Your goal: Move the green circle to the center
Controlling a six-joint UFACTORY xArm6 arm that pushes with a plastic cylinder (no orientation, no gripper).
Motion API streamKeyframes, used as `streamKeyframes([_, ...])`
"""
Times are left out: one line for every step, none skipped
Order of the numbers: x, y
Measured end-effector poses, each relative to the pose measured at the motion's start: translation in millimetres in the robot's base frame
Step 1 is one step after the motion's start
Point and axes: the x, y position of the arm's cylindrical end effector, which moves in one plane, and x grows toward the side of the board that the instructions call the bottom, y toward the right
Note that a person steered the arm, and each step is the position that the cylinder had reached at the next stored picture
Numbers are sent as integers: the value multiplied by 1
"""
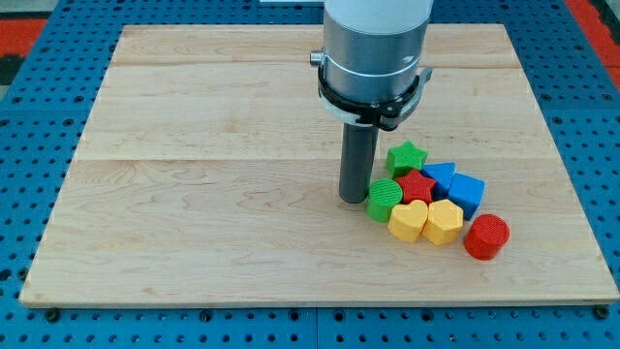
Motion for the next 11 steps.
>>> streamKeyframes([0, 0])
streamKeyframes([-4, -3])
streamKeyframes([5, 2])
streamKeyframes([50, -22])
streamKeyframes([77, -14])
streamKeyframes([55, 12])
streamKeyframes([48, 47])
streamKeyframes([30, 58])
streamKeyframes([11, 45])
streamKeyframes([-10, -4])
streamKeyframes([-65, -59])
